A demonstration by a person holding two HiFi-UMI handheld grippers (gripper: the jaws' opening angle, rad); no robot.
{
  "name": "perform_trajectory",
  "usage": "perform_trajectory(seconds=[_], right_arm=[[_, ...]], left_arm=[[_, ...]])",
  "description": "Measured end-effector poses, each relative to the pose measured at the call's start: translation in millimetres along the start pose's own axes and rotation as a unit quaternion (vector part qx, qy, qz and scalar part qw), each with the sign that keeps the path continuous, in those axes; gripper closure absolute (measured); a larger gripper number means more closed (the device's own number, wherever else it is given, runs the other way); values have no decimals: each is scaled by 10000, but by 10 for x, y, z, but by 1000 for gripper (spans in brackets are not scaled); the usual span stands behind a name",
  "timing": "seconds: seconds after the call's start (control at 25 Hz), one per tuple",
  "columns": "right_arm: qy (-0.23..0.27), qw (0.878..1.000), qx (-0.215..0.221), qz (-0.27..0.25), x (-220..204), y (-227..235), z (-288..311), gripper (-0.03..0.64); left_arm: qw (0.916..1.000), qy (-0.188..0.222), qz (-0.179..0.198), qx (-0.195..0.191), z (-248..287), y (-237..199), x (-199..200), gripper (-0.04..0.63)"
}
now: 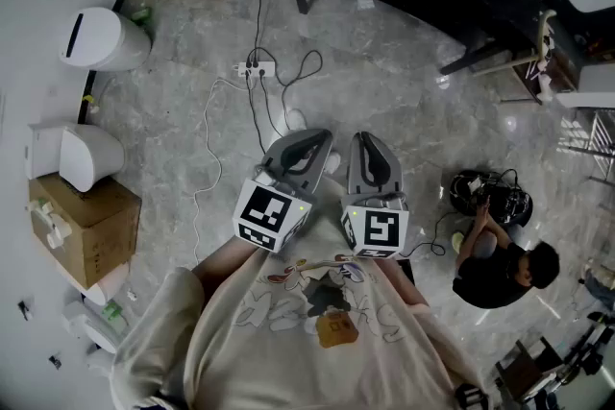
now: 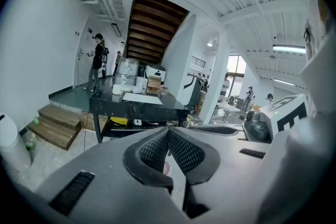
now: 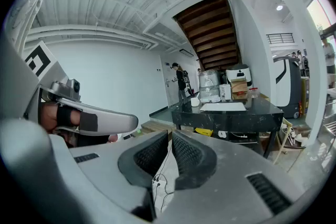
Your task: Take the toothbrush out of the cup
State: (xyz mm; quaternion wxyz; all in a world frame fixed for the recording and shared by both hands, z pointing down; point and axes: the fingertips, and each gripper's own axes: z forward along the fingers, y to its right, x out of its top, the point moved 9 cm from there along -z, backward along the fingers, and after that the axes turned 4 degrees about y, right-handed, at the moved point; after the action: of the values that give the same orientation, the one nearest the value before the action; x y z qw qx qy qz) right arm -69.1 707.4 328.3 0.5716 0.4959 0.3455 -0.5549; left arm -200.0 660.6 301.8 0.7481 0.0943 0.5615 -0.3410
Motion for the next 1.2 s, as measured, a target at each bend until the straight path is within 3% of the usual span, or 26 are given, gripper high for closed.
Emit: perform_trajectory(seconds=[0.56, 0.84, 1.2], right_arm=[[-77, 9997, 138, 159, -54, 38, 445, 580], [-130, 9999, 91, -45, 223, -62, 1059, 580], [69, 9997, -75, -239, 563, -339, 1896, 580]], left_arm=[[9993, -233, -257, 107, 260, -386, -25, 581], [9990, 13, -393, 233, 409, -1002, 303, 580], [9992, 277, -279, 69, 562, -1853, 717, 580]])
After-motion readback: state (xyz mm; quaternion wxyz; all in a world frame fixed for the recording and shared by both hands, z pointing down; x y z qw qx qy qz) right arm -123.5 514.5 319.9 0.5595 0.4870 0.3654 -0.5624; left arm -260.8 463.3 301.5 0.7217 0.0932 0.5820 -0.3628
